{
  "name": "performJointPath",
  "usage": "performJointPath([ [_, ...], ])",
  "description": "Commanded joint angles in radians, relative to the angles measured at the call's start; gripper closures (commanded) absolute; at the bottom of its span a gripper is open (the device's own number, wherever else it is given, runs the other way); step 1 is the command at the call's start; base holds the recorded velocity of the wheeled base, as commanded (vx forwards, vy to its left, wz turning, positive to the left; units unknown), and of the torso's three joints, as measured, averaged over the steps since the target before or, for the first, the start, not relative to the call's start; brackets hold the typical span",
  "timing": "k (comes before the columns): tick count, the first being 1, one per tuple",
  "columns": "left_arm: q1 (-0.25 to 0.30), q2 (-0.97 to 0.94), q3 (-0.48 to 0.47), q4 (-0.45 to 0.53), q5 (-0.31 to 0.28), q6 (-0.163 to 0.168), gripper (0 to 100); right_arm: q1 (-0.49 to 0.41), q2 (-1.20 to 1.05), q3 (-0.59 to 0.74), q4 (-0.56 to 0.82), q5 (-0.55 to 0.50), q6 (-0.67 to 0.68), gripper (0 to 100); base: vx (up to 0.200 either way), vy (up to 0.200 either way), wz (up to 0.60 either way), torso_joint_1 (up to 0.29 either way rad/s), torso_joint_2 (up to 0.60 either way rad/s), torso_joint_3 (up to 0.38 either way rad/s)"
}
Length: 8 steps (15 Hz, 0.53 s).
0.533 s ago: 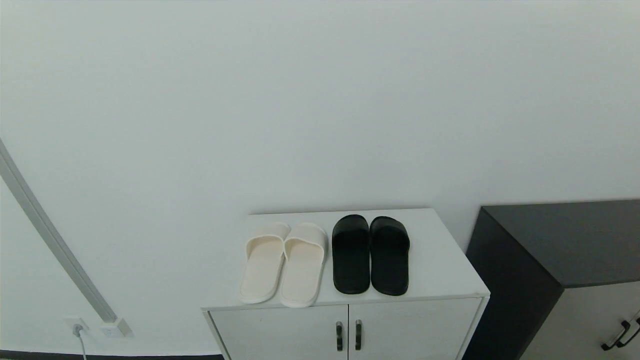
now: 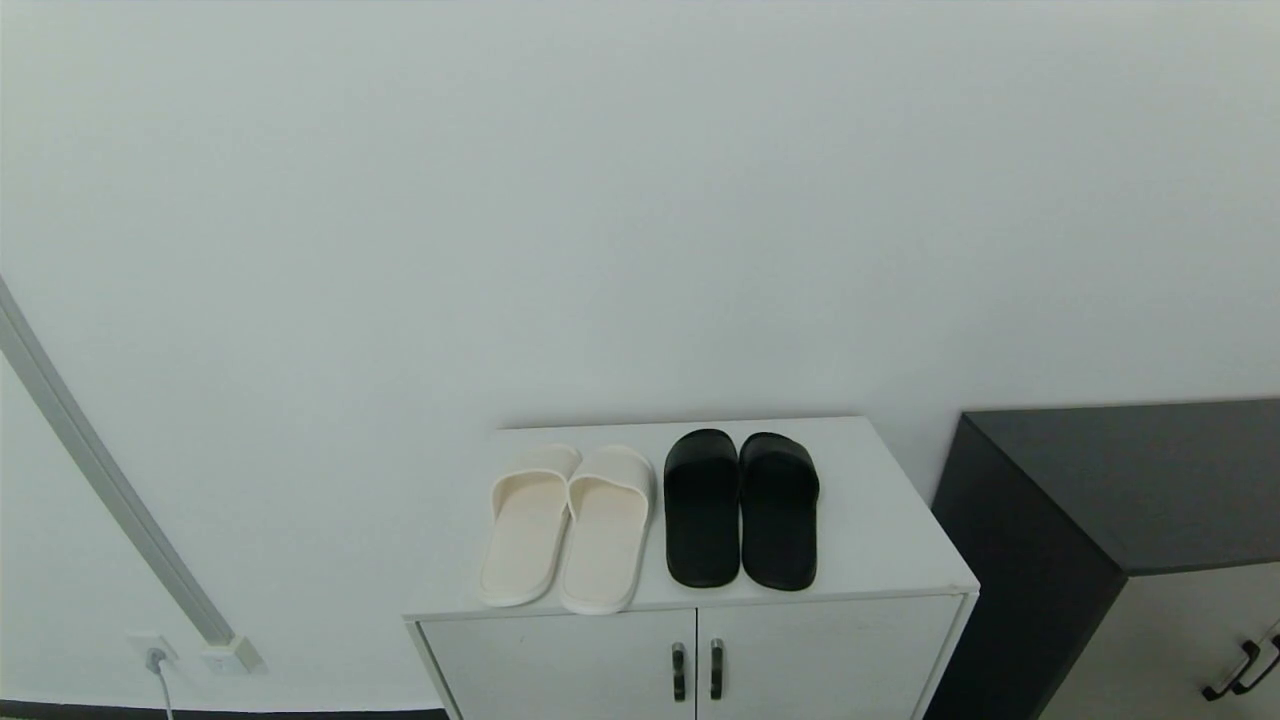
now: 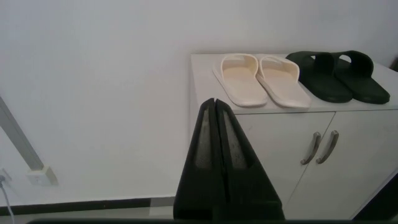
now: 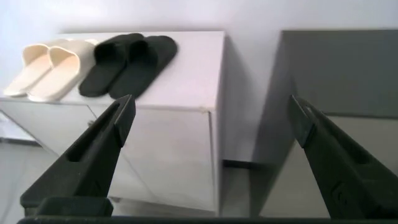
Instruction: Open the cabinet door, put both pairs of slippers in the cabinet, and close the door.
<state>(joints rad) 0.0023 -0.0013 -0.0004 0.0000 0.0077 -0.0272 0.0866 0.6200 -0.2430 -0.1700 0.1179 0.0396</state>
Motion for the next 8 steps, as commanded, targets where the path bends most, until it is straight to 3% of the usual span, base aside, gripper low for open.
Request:
performJointPath([
  [1, 0.001, 0.001, -0.001, 0.000, 0.000, 0.000, 100, 0.285, 0.432, -0.073, -0.226, -0.112, 0.102, 0, 0.000, 0.000, 0.00, 0.000, 0.00, 0.000],
  [2, 0.001, 0.001, 0.000, 0.000, 0.000, 0.000, 100, 0.410, 0.483, -0.102, -0.252, -0.187, 0.154, 0, 0.000, 0.000, 0.00, 0.000, 0.00, 0.000],
  [4, 0.001, 0.001, 0.000, 0.000, 0.000, 0.001, 100, 0.568, 0.603, -0.187, -0.260, -0.293, 0.226, 0, 0.000, 0.000, 0.00, 0.000, 0.00, 0.000],
  [8, 0.001, 0.001, 0.000, 0.000, 0.000, 0.001, 100, 0.656, 0.885, -0.363, -0.299, -0.435, 0.315, 0, 0.000, 0.000, 0.00, 0.000, 0.00, 0.000],
])
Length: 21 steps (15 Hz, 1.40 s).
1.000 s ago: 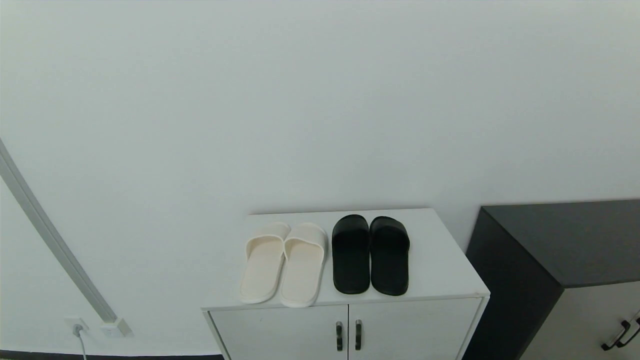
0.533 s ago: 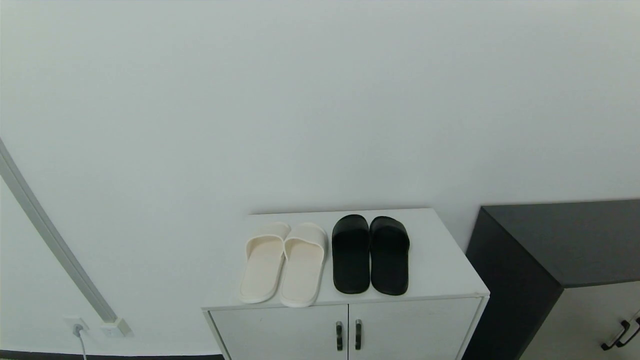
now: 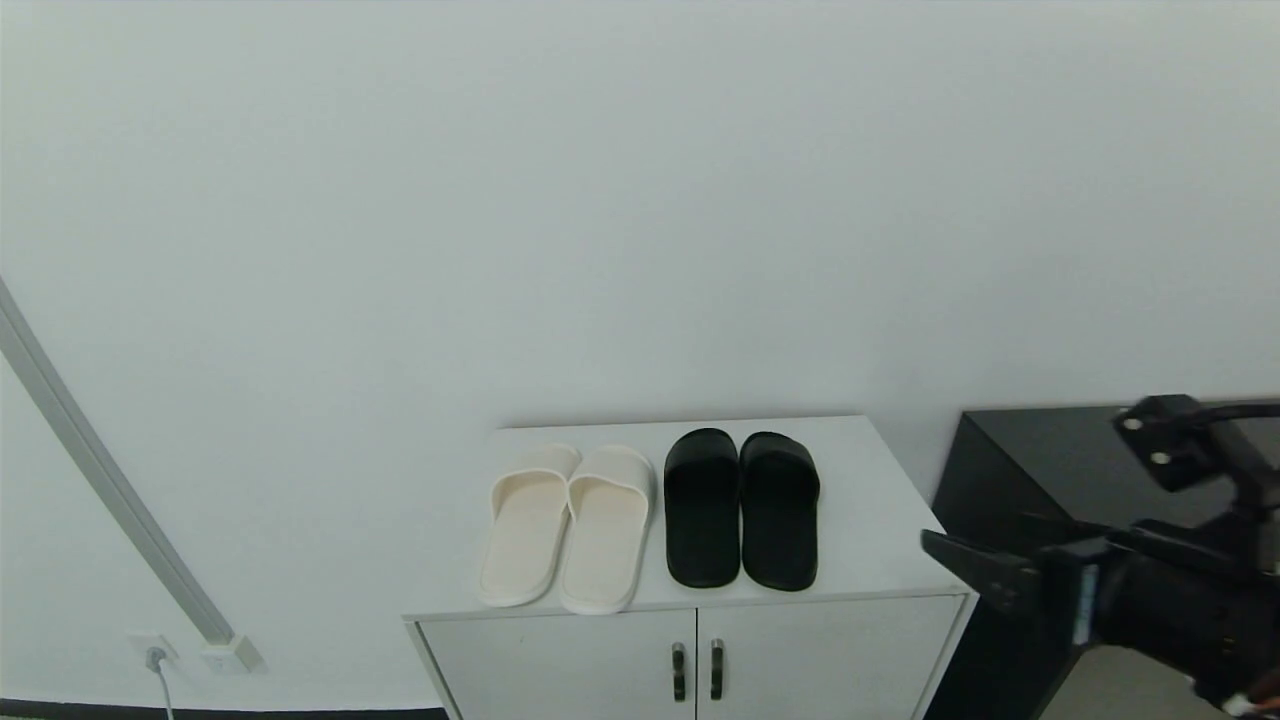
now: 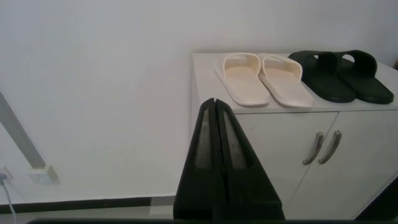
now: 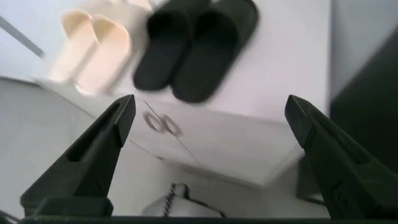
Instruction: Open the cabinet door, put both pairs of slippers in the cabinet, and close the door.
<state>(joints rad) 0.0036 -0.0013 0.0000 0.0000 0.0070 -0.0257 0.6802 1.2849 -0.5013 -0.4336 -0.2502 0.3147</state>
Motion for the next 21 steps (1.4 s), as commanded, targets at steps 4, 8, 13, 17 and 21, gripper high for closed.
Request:
performJointPath([
  [4, -0.001, 0.001, 0.000, 0.000, 0.001, 0.000, 100, 0.111, 0.545, -0.191, -0.304, -0.259, 0.037, 0, 0.000, 0.000, 0.00, 0.000, 0.00, 0.000],
  [8, -0.002, 0.001, 0.000, 0.000, 0.001, 0.000, 100, 0.116, 0.738, -0.332, -0.343, -0.334, 0.040, 0, 0.000, 0.000, 0.00, 0.000, 0.00, 0.000],
  [13, -0.001, 0.001, 0.000, 0.000, 0.001, 0.000, 100, 0.113, 0.913, -0.511, -0.343, -0.371, 0.035, 0, 0.000, 0.000, 0.00, 0.000, 0.00, 0.000],
  [17, -0.002, 0.001, -0.002, 0.000, 0.001, 0.000, 100, 0.070, 1.024, -0.668, -0.307, -0.376, 0.032, 0, 0.000, 0.000, 0.00, 0.000, 0.00, 0.000],
  [21, -0.001, 0.001, 0.000, 0.000, 0.001, 0.000, 100, 0.035, 1.114, -0.806, -0.266, -0.374, 0.030, 0, 0.000, 0.000, 0.00, 0.000, 0.00, 0.000],
])
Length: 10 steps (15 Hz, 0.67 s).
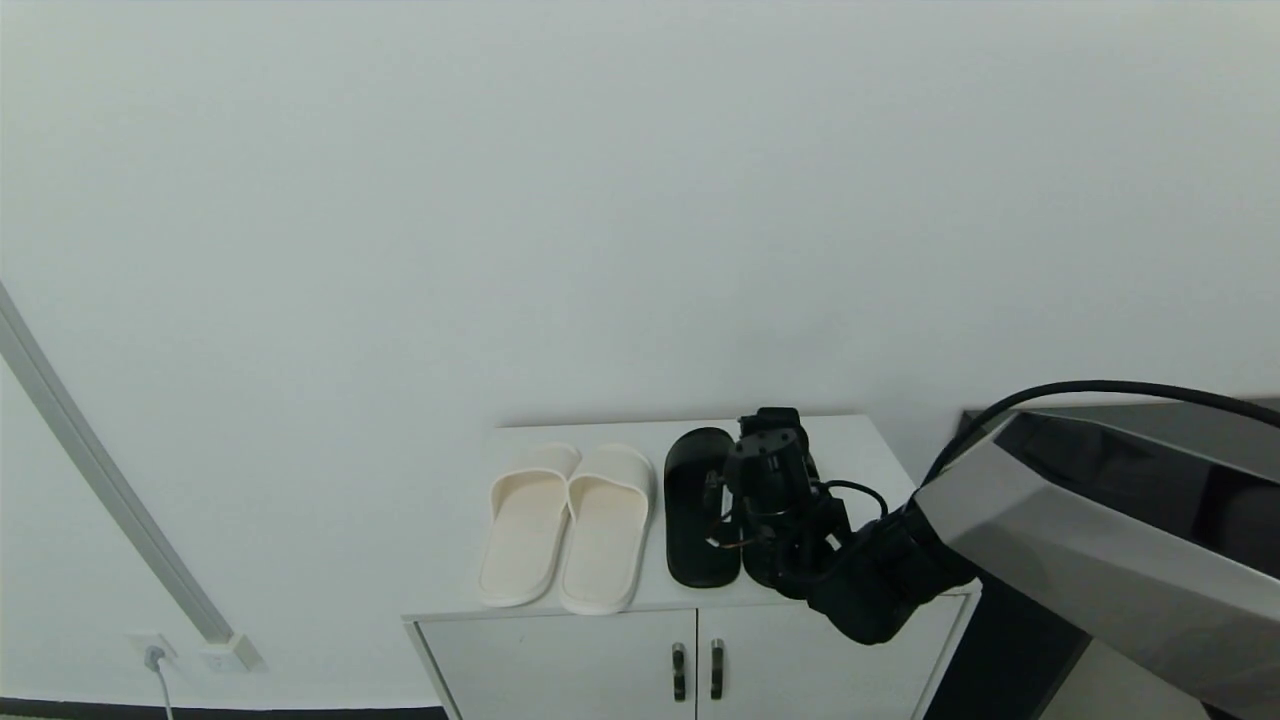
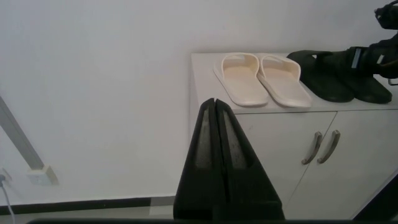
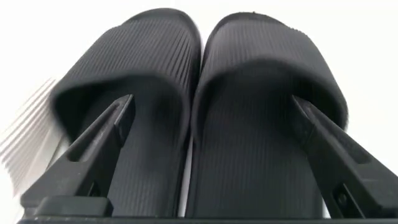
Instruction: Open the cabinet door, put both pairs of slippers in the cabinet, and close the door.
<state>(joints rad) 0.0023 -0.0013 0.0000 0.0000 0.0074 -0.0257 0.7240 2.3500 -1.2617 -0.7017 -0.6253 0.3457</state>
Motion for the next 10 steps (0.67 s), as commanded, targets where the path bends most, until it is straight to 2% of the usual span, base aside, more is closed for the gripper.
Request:
performJointPath([
  [1, -0.001, 0.001, 0.000, 0.000, 0.000, 0.000, 100, -0.014, 0.066, -0.073, 0.016, 0.001, -0.001, 0, 0.000, 0.000, 0.00, 0.000, 0.00, 0.000],
  [6, 0.001, 0.001, 0.000, 0.000, 0.000, 0.000, 100, -0.040, 0.149, -0.234, 0.094, -0.001, -0.005, 0, 0.000, 0.000, 0.00, 0.000, 0.00, 0.000],
  [7, -0.001, 0.001, -0.002, 0.000, 0.000, 0.000, 100, -0.044, 0.164, -0.254, 0.096, -0.001, -0.011, 100, 0.000, 0.000, 0.00, 0.000, 0.00, 0.000],
  [10, -0.001, 0.001, 0.000, 0.000, 0.000, 0.000, 100, -0.048, 0.167, -0.262, 0.096, -0.002, -0.013, 100, 0.000, 0.000, 0.00, 0.000, 0.00, 0.000],
])
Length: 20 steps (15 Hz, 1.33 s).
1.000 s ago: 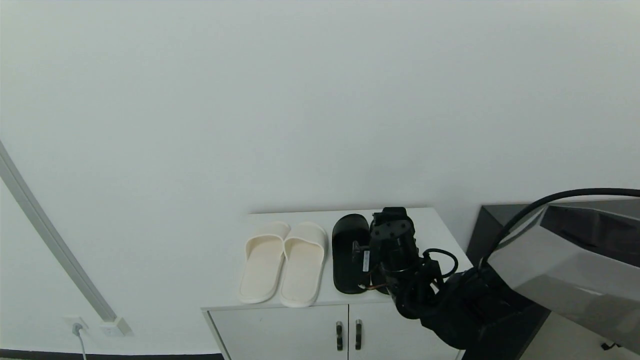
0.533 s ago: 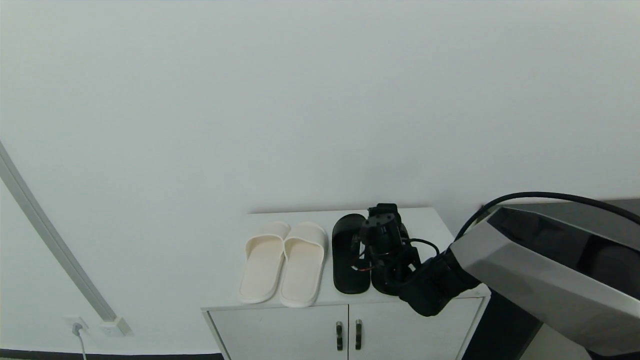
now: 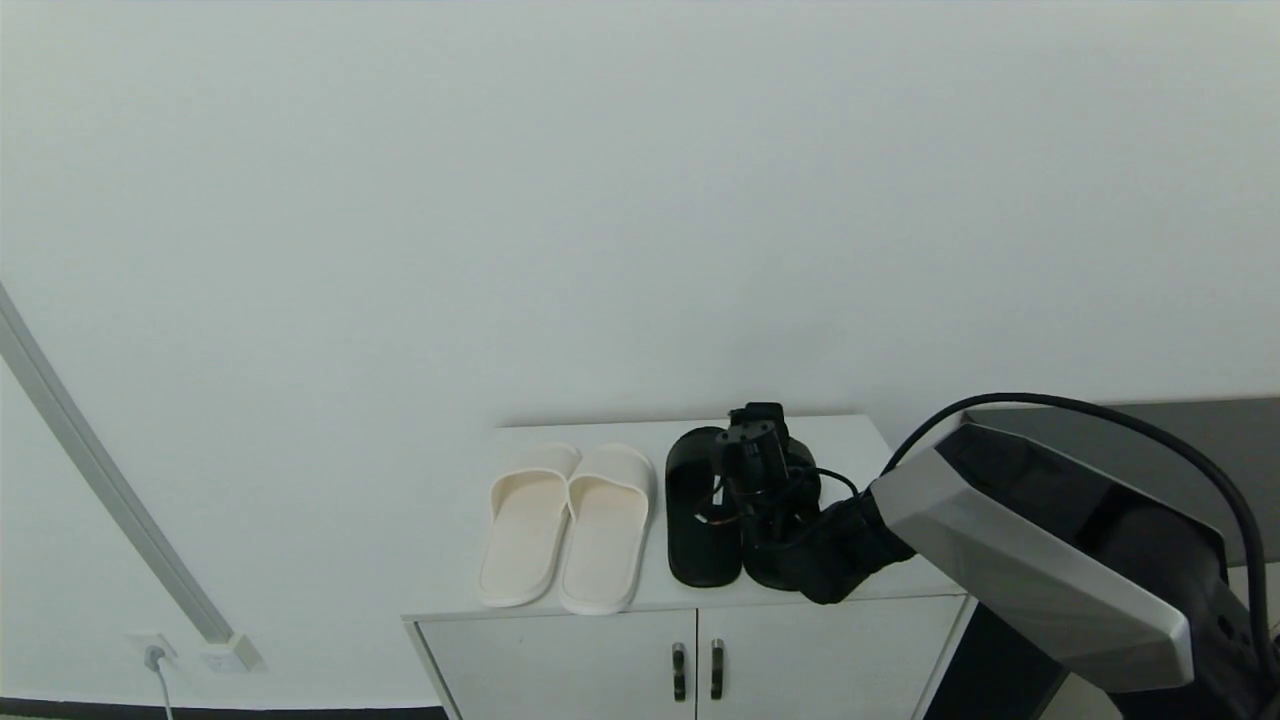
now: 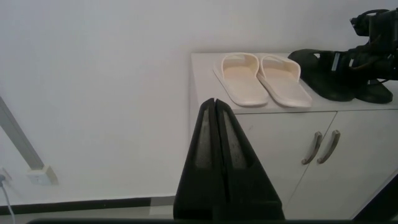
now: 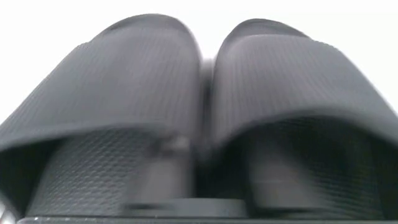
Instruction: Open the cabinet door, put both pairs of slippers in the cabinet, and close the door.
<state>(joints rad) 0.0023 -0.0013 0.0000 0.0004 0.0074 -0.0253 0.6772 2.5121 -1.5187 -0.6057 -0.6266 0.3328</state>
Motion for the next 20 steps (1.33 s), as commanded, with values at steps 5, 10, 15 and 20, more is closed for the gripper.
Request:
performJointPath([
  [5, 0.001, 0.001, 0.000, 0.000, 0.000, -0.002, 100, 0.007, -0.096, 0.071, -0.005, -0.036, -0.004, 100, 0.000, 0.000, 0.00, 0.000, 0.00, 0.000],
  [10, 0.001, 0.001, 0.000, 0.000, 0.000, -0.001, 100, 0.053, -0.493, 0.480, -0.118, 0.194, -0.097, 100, 0.000, 0.000, 0.00, 0.000, 0.00, 0.000],
  [15, 0.001, 0.001, -0.002, 0.000, 0.000, -0.002, 100, 0.084, -0.829, 0.847, -0.132, 0.515, -0.149, 100, 0.000, 0.000, 0.00, 0.000, 0.00, 0.000],
  [20, 0.001, 0.001, -0.002, 0.000, 0.000, -0.002, 100, 0.134, -0.886, 0.916, -0.089, 0.639, -0.155, 100, 0.000, 0.000, 0.00, 0.000, 0.00, 0.000],
])
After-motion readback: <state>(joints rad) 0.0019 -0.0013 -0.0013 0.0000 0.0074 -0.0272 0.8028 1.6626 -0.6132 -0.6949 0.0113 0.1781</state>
